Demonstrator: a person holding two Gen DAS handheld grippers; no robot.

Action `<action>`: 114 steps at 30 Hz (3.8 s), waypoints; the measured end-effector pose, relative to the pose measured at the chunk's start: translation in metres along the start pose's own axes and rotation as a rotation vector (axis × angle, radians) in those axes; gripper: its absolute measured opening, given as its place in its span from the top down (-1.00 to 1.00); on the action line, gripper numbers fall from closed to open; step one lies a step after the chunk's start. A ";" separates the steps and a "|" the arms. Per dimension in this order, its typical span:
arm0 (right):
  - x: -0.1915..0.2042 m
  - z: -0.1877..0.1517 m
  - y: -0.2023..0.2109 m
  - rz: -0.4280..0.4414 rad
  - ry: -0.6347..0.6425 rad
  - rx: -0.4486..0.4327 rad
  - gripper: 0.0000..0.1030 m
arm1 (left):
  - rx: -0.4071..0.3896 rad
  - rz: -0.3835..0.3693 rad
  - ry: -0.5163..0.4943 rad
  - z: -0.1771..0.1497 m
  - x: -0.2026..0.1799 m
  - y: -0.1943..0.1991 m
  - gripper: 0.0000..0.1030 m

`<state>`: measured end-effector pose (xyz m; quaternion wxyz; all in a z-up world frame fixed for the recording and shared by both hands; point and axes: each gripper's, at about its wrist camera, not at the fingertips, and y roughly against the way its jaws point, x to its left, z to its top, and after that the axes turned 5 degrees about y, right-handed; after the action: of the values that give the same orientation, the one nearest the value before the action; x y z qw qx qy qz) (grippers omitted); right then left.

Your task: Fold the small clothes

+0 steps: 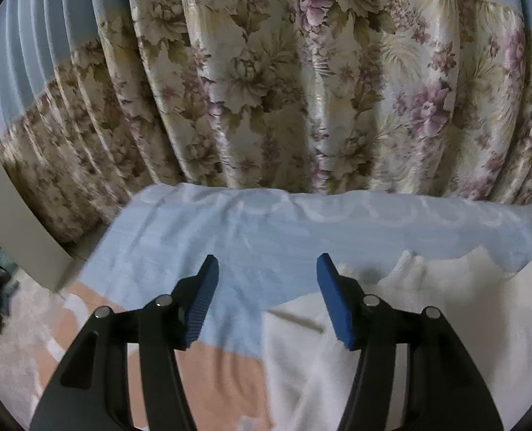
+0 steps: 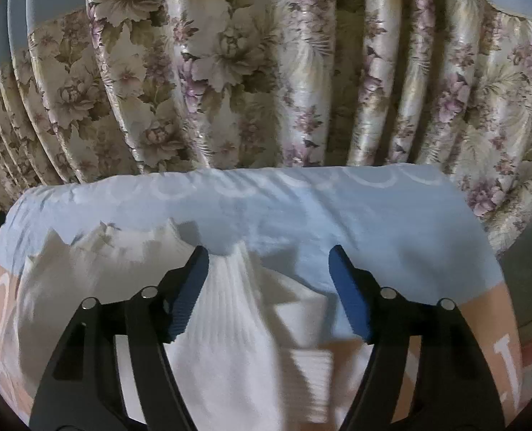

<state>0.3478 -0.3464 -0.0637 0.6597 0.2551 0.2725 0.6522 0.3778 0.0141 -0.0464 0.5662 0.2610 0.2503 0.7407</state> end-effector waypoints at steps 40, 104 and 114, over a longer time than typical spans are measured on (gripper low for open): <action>-0.008 -0.101 -0.019 0.160 -0.078 0.174 -0.34 | 0.096 -0.312 -0.014 -0.129 -0.088 0.049 -0.47; -0.008 -0.099 -0.024 0.294 -0.102 0.151 0.46 | 0.122 -0.325 -0.032 -0.148 -0.105 0.052 -0.48; -0.007 -0.094 -0.009 0.284 -0.114 0.112 0.56 | 0.120 -0.353 -0.050 -0.149 -0.118 0.059 -0.48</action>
<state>0.2886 -0.3550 -0.1376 0.5598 0.3641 0.2319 0.7073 0.2621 -0.1258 -0.1293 0.6769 0.2649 0.3219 0.6067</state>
